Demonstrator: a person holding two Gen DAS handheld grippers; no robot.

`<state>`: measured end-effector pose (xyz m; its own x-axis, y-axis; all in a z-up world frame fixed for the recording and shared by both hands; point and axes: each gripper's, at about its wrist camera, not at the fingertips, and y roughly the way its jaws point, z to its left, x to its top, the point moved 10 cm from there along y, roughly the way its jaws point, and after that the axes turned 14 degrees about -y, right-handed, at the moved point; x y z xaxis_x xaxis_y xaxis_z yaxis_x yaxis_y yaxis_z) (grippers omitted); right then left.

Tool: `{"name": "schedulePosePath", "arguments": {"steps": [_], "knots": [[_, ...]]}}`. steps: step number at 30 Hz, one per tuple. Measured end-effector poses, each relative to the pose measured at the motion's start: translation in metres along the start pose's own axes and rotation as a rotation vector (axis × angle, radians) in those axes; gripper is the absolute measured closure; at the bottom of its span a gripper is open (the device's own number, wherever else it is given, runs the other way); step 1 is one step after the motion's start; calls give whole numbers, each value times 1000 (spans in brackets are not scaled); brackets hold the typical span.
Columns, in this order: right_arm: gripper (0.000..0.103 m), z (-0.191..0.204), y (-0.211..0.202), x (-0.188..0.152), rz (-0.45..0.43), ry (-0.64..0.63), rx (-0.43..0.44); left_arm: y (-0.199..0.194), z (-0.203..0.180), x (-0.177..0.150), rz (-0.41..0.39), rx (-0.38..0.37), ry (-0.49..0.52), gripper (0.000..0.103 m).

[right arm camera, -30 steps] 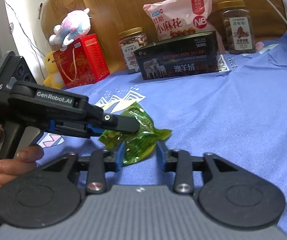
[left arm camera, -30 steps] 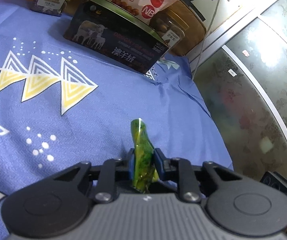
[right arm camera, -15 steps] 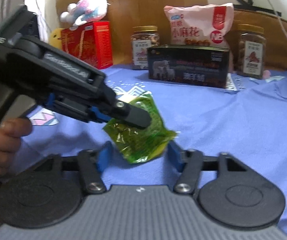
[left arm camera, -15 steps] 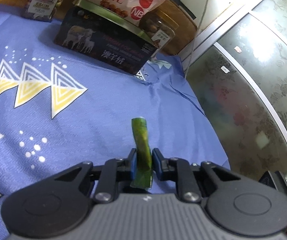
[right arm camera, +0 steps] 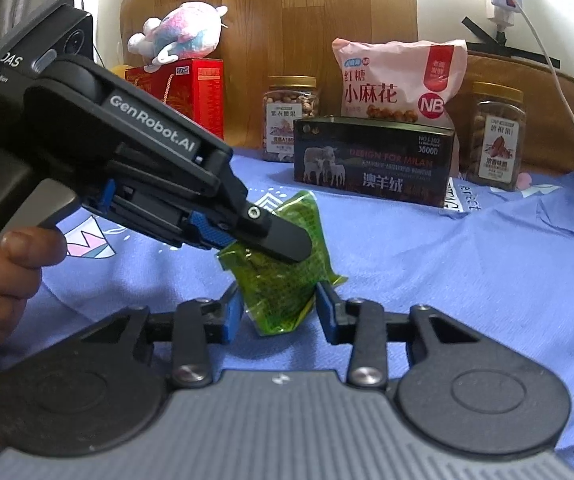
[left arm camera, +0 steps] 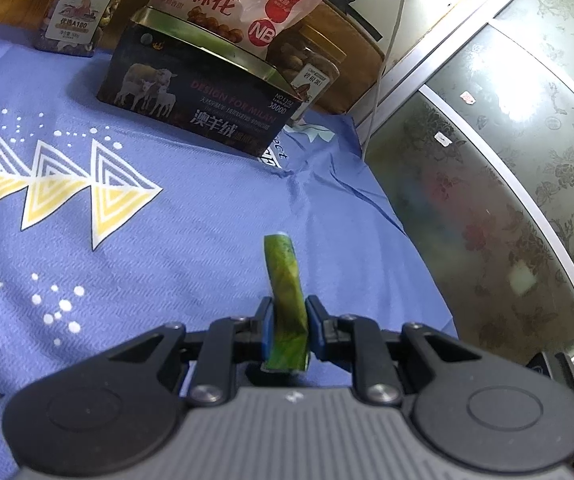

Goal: Organize snacks
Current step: 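Carry the green snack bag into the black tin and open the left gripper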

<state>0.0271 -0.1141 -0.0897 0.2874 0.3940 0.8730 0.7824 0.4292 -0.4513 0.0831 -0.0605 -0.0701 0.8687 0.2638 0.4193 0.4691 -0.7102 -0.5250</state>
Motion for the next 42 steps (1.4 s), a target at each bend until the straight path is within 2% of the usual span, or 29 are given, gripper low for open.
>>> {"name": "schedulePosePath", "arguments": {"steps": [8, 15, 23, 30, 36, 39, 40, 42], "knots": [[62, 0, -1, 1, -7, -12, -15, 0, -3, 2, -1, -1, 6, 85], [62, -10, 0, 15, -38, -32, -38, -3, -17, 18, -17, -6, 45, 85], [63, -43, 15, 54, -110, -101, -102, -4, -49, 68, -80, -18, 135, 85], [63, -92, 49, 96, -173, -156, -153, 4, -69, 138, -167, -11, 198, 85], [63, -120, 107, 120, -175, -198, -170, 26, -57, 202, -224, 43, 210, 85], [61, -126, 140, 121, -132, -205, -162, 42, -36, 227, -247, 127, 208, 78], [56, -128, 151, 117, -113, -204, -163, 49, -26, 234, -256, 167, 199, 74], [53, -132, 159, 114, -108, -194, -174, 58, -8, 243, -251, 218, 171, 73]]}}
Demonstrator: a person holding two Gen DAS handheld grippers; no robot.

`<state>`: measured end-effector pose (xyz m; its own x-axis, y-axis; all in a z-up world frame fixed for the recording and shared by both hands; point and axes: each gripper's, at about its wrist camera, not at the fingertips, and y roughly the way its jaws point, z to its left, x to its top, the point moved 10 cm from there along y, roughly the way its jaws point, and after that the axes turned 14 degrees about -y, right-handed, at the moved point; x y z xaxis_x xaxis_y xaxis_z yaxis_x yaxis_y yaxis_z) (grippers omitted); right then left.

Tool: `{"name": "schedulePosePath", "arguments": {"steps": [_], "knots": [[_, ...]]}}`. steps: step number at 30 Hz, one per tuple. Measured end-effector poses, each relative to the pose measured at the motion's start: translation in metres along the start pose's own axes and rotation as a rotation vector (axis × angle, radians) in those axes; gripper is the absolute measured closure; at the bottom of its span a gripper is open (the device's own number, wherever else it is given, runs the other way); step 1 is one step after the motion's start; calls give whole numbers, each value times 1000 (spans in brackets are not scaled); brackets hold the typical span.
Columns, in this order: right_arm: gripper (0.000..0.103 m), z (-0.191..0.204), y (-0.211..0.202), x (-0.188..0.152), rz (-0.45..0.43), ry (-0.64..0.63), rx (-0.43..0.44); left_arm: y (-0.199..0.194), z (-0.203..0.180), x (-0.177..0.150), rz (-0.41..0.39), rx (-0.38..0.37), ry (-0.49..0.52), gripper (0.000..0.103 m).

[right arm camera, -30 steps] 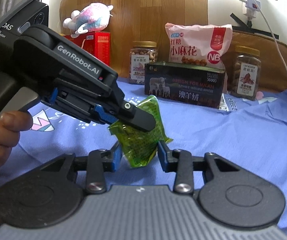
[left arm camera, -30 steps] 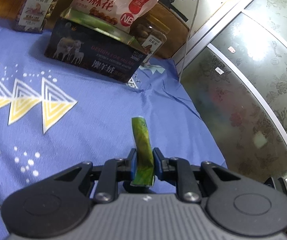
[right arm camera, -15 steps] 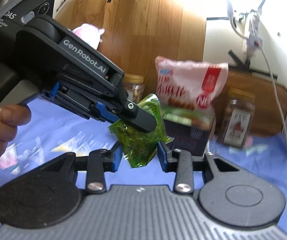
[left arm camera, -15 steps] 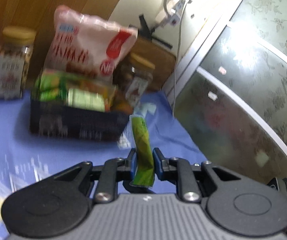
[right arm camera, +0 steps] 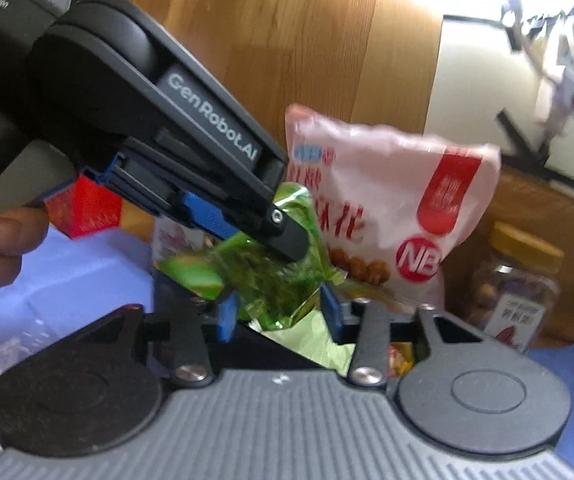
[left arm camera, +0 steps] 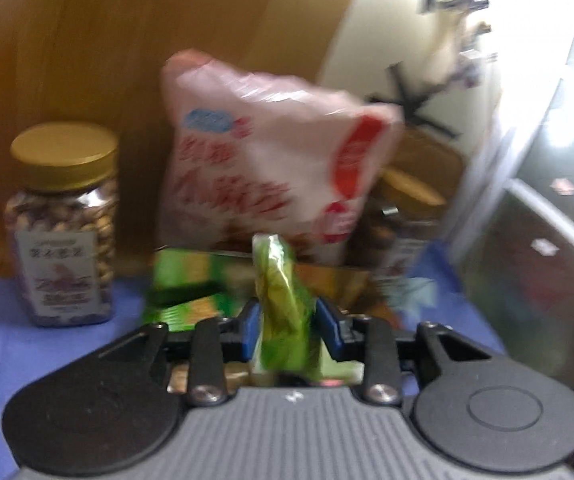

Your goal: Organize snacks

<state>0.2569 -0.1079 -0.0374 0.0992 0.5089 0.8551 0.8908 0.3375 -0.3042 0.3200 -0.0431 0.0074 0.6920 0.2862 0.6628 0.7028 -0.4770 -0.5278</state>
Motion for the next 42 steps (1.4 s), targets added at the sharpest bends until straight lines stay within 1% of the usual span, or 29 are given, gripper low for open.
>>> {"name": "schedulePosePath", "arguments": {"steps": [1, 3, 5, 8, 15, 18, 19, 20, 24, 26, 29, 32, 34, 35, 39, 42], "knots": [[52, -1, 0, 0, -2, 7, 3, 6, 9, 1, 6, 23, -20, 72], [50, 2, -7, 0, -16, 13, 14, 10, 17, 1, 6, 37, -41, 63], [47, 1, -15, 0, -23, 11, -5, 11, 22, -2, 6, 63, -46, 63], [47, 2, -31, 1, -26, 34, -8, 5, 24, -8, 6, 81, -54, 63], [47, 7, -78, -3, -45, 133, -16, -42, 15, -17, -47, 77, -62, 63], [45, 18, -102, -13, -35, 194, -10, -61, 8, -36, -57, 96, -37, 62], [42, 21, -110, -17, -28, 221, -8, -66, 6, -44, -59, 111, -24, 59], [41, 24, -116, -21, -20, 251, -5, -71, 4, -54, -62, 134, -9, 58], [41, 33, -134, -44, 55, 409, 40, -85, 2, -92, -64, 252, 61, 58], [41, 36, -138, -57, 110, 506, 74, -91, 2, -110, -52, 278, 77, 58], [41, 40, -145, -67, 153, 605, 97, -101, 1, -132, -37, 297, 95, 58], [41, 45, -154, -70, 164, 636, 87, -111, 2, -147, -36, 325, 107, 58], [41, 50, -159, -69, 165, 651, 89, -116, 2, -156, -33, 335, 112, 54], [41, 51, -161, -68, 165, 657, 91, -119, 3, -159, -34, 341, 113, 52], [41, 55, -165, -63, 159, 665, 90, -126, 5, -170, -36, 366, 121, 51], [41, 57, -172, -64, 156, 661, 87, -129, 9, -175, -39, 384, 118, 47]]}}
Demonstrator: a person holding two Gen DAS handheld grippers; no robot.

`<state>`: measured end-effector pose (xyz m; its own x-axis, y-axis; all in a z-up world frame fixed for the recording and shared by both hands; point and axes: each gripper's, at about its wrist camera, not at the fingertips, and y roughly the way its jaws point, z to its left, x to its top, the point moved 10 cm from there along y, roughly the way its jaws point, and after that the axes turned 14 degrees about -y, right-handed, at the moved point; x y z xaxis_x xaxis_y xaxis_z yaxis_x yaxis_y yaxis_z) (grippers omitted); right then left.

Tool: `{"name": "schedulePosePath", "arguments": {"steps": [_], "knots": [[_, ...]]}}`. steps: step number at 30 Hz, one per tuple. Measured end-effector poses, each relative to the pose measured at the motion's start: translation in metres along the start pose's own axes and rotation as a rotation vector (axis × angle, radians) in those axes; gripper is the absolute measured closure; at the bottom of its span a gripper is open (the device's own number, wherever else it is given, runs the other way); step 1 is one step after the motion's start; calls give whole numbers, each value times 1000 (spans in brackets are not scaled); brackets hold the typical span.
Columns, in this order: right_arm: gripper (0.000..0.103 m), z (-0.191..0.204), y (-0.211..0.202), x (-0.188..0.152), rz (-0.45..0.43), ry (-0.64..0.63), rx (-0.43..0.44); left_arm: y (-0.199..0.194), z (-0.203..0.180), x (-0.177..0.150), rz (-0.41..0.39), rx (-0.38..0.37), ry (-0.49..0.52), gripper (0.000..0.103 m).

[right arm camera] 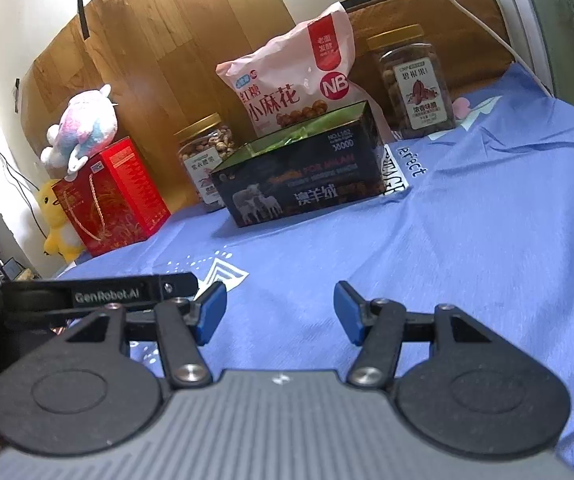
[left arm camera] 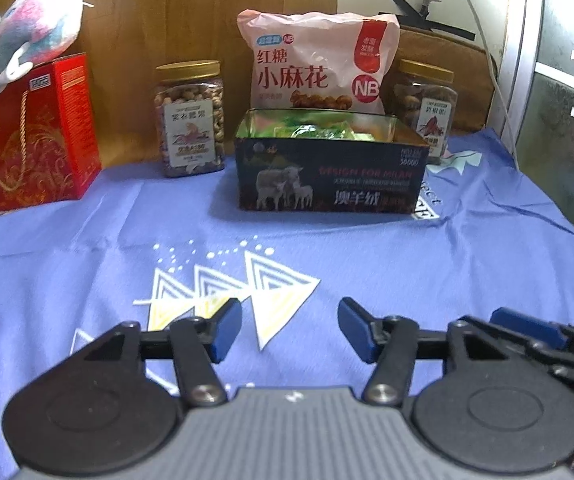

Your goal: Organize snacks

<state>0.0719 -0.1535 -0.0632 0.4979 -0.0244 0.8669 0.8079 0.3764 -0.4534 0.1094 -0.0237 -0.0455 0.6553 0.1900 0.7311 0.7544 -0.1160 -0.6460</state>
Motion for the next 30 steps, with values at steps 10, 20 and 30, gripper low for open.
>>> {"name": "schedulePosePath", "arguments": {"steps": [10, 20, 30], "knots": [[40, 5, -6, -1, -3, -7, -1, 0, 9, -11, -1, 47, -3, 16], [40, 5, -6, -3, -1, -3, -2, -4, 11, -9, -34, 80, 11, 0], [39, 4, -8, -3, -6, 1, 0, -2, 14, -9, -29, 110, 20, 0]]}}
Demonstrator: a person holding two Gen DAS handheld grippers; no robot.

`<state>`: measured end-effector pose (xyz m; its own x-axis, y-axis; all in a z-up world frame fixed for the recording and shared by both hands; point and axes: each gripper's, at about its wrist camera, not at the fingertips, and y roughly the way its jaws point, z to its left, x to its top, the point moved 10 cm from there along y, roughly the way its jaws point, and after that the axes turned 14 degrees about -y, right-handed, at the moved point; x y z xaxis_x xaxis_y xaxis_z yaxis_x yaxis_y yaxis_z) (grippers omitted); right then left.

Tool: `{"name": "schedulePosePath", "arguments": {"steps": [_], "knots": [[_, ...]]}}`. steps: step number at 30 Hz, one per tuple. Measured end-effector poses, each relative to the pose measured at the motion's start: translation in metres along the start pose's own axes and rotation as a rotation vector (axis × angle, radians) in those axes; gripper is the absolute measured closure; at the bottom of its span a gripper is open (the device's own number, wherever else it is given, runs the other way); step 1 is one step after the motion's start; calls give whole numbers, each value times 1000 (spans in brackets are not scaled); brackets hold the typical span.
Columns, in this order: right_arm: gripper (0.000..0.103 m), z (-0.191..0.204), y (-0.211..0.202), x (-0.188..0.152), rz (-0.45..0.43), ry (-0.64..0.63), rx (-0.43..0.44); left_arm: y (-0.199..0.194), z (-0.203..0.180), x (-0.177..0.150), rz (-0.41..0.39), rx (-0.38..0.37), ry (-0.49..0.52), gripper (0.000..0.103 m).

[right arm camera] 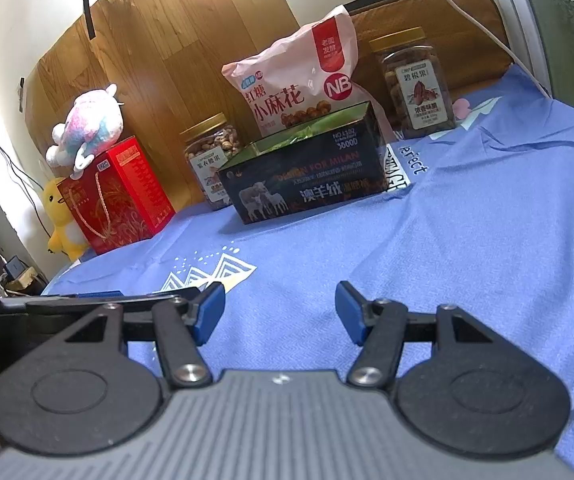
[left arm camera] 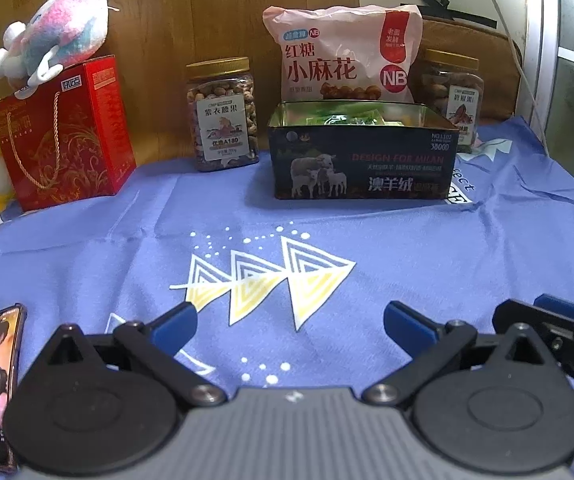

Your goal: Organize snacks

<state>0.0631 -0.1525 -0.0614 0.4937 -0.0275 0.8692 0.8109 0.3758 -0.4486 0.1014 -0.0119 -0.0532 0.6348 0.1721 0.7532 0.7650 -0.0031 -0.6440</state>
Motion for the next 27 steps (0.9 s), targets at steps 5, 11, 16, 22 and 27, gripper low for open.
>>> {"name": "schedulePosePath", "arguments": {"steps": [5, 11, 16, 22, 27], "knots": [[39, -1, -2, 0, -1, 4, -1, -1, 1, 1, -16, 32, 14, 0], [39, -2, -3, 0, -2, 5, -3, -4, 4, 4, -40, 50, 6, 0], [39, -2, -4, -1, -2, 6, -4, -16, 5, 14, -109, 37, -4, 0], [38, -3, -4, -1, -3, 8, -5, -36, 2, 27, -222, 28, -6, 0], [36, -4, -5, -1, -4, 10, -10, -52, -1, 34, -323, 61, 12, 0]]}}
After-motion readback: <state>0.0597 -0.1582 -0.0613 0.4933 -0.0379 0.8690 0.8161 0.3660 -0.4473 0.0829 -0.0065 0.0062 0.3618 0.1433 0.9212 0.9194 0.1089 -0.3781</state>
